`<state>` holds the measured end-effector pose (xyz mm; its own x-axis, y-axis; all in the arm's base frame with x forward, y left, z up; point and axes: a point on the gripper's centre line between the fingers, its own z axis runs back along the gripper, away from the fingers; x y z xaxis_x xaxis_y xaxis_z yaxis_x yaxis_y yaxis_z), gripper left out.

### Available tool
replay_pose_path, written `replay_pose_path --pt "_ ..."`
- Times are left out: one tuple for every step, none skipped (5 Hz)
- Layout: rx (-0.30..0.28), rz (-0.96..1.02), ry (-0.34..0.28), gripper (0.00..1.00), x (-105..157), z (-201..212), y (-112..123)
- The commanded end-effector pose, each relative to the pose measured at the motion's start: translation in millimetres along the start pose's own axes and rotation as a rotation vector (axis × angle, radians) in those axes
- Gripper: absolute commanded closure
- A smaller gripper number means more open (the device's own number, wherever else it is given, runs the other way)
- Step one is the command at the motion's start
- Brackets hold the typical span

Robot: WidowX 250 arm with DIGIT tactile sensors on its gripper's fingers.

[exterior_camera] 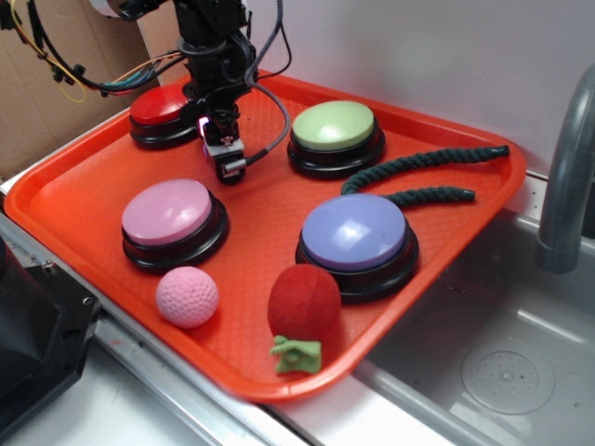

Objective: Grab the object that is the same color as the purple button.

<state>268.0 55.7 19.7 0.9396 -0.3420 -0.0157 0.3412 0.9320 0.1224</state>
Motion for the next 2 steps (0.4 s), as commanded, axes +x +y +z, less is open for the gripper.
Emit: replay_pose_path --pt "0.009 0.052 -0.043 1.0 3 7 5" --pt "0.034 0.197 -0.009 1.0 -13 44 2"
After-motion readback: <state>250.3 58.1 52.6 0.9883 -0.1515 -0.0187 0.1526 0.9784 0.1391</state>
